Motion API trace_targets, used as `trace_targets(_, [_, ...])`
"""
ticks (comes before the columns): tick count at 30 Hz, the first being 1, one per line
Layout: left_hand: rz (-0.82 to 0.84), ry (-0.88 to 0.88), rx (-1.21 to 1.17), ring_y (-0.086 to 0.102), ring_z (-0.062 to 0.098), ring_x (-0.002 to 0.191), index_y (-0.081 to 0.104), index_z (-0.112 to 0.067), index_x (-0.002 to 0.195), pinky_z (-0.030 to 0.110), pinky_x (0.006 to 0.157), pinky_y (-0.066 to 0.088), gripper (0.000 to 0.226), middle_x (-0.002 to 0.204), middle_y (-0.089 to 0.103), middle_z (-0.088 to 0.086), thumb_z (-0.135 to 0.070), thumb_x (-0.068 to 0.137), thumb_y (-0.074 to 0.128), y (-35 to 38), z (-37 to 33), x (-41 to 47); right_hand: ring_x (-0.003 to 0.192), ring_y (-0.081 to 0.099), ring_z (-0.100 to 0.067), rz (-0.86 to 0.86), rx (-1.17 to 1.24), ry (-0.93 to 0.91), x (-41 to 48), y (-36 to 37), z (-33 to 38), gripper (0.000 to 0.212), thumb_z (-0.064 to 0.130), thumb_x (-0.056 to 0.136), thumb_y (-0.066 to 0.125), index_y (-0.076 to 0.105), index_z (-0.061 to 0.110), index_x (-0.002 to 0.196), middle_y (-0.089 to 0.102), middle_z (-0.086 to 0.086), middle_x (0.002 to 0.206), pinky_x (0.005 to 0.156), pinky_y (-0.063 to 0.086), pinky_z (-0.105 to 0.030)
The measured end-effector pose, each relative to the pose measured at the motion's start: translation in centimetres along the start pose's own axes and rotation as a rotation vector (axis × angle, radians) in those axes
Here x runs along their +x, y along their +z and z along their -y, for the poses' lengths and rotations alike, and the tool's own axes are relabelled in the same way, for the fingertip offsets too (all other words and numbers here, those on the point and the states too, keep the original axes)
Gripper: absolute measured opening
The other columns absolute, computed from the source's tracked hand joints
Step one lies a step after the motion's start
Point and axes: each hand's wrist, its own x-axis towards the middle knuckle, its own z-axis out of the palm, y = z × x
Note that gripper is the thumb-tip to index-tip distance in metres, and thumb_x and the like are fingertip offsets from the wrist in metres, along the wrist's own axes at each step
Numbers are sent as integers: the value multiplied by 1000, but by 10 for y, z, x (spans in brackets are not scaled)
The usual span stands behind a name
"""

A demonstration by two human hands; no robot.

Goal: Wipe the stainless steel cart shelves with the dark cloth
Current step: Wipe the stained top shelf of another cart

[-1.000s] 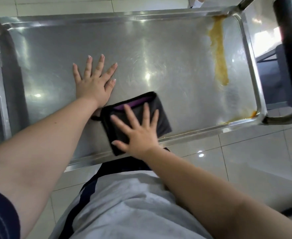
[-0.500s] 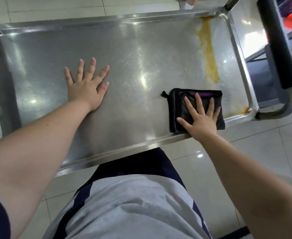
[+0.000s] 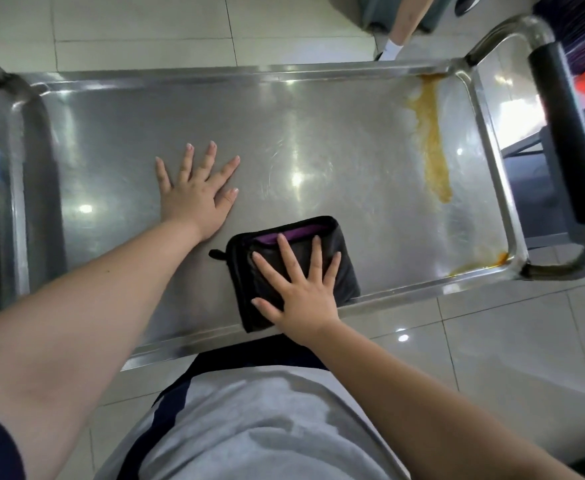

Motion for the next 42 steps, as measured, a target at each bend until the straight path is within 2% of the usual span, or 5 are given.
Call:
trace_targets(8, [-60,-83,13,-13,29,151,-6,-47,154,62,116,-10,60,164,-12,-10,-62,97,9,7,2,9,144,-16,-52,-108,-82,-126,14,3,-22,78,79,84,34,8,53,152,2,3,166,111,0,-74])
trace_targets(15, [-44,-102,5,-16,30,150,-13,-49,151,68,113,-8,58,162,-19,-12,-59,98,8,10,2,11,143,-28,-46,-92,-59,61,108,-47,-44,76,86,81,17,-15,60,145,-20,12,163,112,-12,-68])
trace_targets(23, [-49,-107,-7,-15,30,151,-8,-51,152,68,112,-11,59,164,-14,-12,-61,97,14,8,2,15,146,-19,-45,-113,-46,167,254,-127,-81,77,87,81,16,-7,58,148,-11,11,165,112,-9,-69])
trace_targets(34, [1,-118,33,-17,29,150,-17,-48,151,69,113,-6,61,163,-21,-9,-63,96,7,6,-1,15,147,-14,-46,-86,-92,40,3,0,-107,76,83,84,21,2,52,151,1,5,166,112,5,-73])
trace_targets(42, [3,-176,-40,-16,29,150,-1,-47,154,76,106,-13,59,165,-9,-10,-56,99,16,-3,-29,17,147,-9,-49,1,-95,53,-7,-4,-114,74,83,85,14,5,52,153,6,4,165,110,-1,-72])
